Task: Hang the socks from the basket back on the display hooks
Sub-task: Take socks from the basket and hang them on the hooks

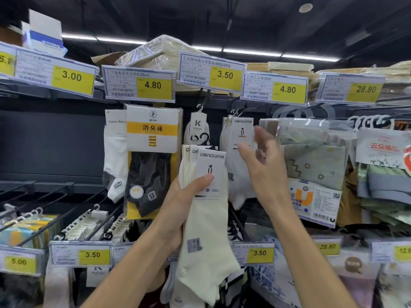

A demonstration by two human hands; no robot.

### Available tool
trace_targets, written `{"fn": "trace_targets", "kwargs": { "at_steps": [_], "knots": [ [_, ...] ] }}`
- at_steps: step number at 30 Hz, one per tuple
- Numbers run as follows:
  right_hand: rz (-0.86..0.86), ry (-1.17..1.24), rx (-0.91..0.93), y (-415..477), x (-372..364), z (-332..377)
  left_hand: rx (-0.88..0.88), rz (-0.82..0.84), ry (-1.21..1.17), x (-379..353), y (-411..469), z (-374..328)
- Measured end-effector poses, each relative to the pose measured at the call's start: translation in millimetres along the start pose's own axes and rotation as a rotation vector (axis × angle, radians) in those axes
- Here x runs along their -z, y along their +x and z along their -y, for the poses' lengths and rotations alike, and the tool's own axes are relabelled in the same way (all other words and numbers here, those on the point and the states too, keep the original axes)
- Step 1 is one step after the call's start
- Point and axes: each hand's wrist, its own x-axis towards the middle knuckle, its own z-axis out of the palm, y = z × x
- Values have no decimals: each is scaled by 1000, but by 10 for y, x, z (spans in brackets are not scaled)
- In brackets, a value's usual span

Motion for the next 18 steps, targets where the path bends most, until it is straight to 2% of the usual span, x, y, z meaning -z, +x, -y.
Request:
{"fn": "trace_targets", "kwargs": {
  "at_steps": [3, 5, 9, 12, 18],
  "knots": [
    [200, 104, -1, -315, 45, 161, -57, 43, 74, -33, 26, 22],
    [257, 139, -5, -349, 52, 171, -61, 84, 71, -56, 41, 38],
    [183, 176, -15, -281, 104, 131, 32, 120, -54, -72, 36, 43],
    [141, 222, 2, -261, 156, 115, -16, 76, -63, -72, 54, 32],
    [245, 258, -16, -282, 129, 126, -104, 46, -21, -100, 76, 16]
  ]
}}
